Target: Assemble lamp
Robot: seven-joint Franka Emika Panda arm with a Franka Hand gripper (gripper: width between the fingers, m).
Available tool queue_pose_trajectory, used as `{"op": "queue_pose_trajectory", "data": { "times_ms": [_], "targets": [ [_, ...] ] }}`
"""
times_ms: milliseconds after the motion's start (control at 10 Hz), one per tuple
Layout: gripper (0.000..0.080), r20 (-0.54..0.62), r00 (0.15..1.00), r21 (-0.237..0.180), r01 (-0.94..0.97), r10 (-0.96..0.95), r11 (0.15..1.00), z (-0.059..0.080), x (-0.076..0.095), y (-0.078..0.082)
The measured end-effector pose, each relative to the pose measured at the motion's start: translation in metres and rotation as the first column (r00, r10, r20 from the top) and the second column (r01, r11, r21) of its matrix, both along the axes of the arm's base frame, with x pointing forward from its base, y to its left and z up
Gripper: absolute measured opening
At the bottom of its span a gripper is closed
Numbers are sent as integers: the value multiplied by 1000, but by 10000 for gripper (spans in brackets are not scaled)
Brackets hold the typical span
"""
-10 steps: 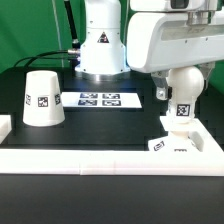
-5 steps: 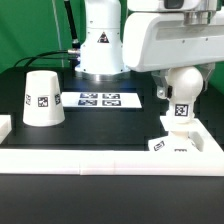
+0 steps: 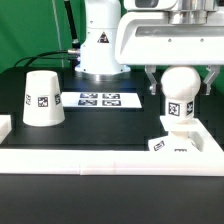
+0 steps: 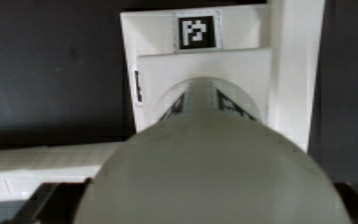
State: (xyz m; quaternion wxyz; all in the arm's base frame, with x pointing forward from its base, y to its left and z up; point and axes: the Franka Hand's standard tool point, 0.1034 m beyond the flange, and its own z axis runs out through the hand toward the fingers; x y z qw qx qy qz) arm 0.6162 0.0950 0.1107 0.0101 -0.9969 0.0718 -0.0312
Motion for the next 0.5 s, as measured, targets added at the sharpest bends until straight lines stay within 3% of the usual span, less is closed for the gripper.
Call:
{"op": "queue_pose_trajectory", "data": {
  "times_ms": [300,500],
  "targets": [
    [577,-18,939,18,343,-343,939,-3,-4,2],
    [577,-38,819,31,574,-573,818,-4,-6,4]
  ]
}}
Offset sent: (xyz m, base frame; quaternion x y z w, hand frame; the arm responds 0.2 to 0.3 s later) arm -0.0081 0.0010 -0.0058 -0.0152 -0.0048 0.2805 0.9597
